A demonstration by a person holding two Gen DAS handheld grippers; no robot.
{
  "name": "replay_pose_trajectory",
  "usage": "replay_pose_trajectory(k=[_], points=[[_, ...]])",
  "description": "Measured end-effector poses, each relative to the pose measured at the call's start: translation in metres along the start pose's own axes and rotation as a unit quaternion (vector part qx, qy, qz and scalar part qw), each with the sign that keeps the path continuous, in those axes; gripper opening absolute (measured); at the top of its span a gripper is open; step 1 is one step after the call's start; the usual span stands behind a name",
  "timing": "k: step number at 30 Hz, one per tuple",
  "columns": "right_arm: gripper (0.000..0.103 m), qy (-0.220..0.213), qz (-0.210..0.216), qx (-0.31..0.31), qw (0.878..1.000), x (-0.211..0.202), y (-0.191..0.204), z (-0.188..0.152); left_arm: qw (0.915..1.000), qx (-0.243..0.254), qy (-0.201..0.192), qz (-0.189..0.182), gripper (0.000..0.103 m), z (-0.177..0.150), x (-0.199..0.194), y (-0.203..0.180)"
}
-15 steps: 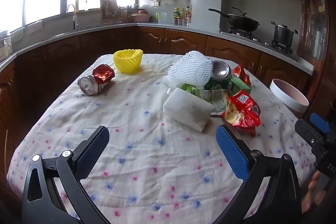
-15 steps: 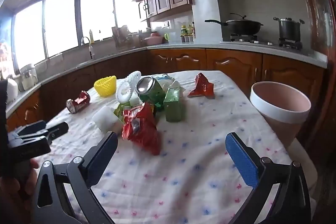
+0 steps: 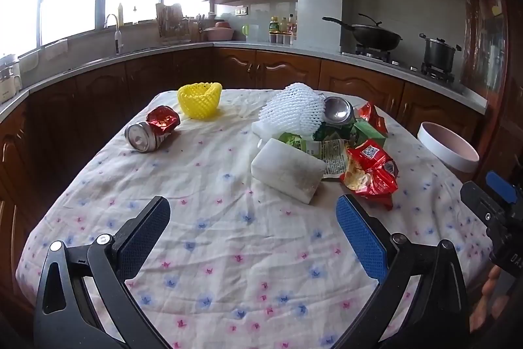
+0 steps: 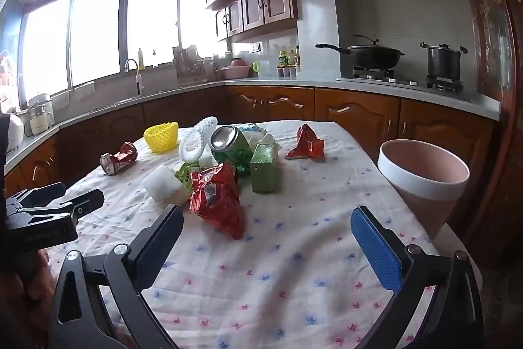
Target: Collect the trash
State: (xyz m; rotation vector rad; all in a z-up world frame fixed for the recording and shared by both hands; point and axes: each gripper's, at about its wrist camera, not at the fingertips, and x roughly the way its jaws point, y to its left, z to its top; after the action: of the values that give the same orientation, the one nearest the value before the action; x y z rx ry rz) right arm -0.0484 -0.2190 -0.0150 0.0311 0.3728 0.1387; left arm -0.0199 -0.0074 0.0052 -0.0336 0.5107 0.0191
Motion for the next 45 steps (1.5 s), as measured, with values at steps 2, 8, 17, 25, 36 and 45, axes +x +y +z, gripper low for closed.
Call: replay_pose_trajectory(k=[2,8,17,25,36,45], points=[[0.103,-0.003,0.002,0.001,1.000,0.0006,-0.0002,0.0012,1.0000,0.000,0.000,0.001,0.103,0.0008,0.0005,0.0001],[0.103,-0.006,0.007,0.002,1.000,-0.0014,0.0010,0.0017,1.0000,0.002,0.000,0.002,0.103,0.0032,0.0033,-0.0008],[0.103,-0.009,0.018,0.007,1.000,-0.0014,0.0006,0.0025,1.0000,0.002,-0.003,-0.001,0.103,0.0007,-0.0013,0.0024],[0.103,-0.010,0.023,0.006,1.000,-0.0012,0.0029,0.0032,1.0000,0.001,-0.002,-0.003,0.103,0.0004,-0.0017,0.0003],[0.103,-0.014,0.028,0.008,0.999,-0.0008,0.0042,0.0029,1.0000,0.002,-0.002,-0.004,0.103,-0.0002,-0.0002,-0.0010],[0.103,-0.016,0.031,0.009,0.999,-0.0024,0.0056,0.0030,1.0000,0.002,-0.001,-0.003,0.103,-0.0005,-0.0002,-0.0018]])
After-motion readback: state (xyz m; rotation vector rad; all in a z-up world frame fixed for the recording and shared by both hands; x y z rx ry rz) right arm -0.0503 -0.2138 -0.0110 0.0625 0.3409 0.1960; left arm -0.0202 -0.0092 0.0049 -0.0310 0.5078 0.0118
